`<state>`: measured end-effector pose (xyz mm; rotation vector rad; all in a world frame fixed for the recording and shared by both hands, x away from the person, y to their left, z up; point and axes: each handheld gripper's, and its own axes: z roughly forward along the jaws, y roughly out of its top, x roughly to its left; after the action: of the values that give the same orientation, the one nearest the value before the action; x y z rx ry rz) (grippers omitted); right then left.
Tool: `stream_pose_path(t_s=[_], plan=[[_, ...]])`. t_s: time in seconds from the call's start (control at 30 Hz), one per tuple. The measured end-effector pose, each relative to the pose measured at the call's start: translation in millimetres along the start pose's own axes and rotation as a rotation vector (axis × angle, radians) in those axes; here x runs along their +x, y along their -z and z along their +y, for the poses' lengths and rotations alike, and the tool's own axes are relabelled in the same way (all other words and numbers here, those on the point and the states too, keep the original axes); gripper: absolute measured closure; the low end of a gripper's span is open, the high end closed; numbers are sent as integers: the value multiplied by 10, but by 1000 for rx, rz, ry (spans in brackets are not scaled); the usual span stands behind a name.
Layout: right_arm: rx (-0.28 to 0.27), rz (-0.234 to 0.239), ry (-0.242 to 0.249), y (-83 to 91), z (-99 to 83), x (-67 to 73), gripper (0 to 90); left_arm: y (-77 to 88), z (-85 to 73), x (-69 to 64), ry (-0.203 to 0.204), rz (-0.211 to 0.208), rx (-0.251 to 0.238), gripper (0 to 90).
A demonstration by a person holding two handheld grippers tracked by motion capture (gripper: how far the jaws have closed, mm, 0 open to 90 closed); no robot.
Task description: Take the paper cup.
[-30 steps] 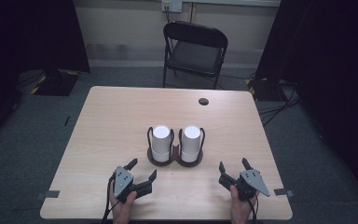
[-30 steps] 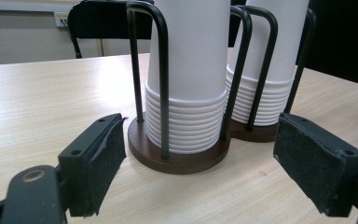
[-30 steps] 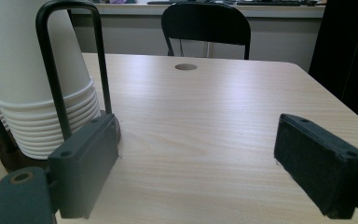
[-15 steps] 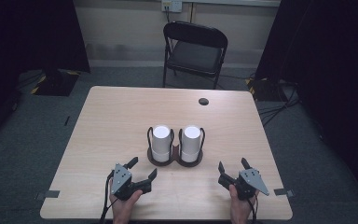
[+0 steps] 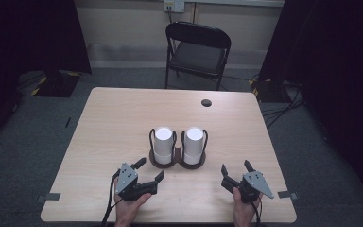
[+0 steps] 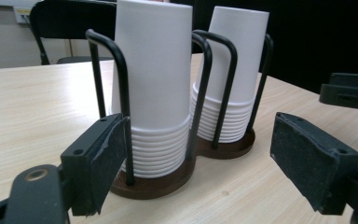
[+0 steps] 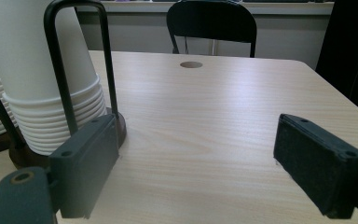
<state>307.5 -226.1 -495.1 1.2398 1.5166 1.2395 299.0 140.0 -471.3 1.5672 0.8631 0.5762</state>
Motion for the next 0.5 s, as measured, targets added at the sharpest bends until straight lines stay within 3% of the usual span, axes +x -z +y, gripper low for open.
stream_pose_path(t_s=[0.23, 0.5], plan=[[7, 13, -10, 1, 2, -5, 132, -20, 71, -9, 8, -19, 5, 218], [0, 10, -11, 3, 0, -7, 133, -66, 152, -52, -33, -61, 8, 229]])
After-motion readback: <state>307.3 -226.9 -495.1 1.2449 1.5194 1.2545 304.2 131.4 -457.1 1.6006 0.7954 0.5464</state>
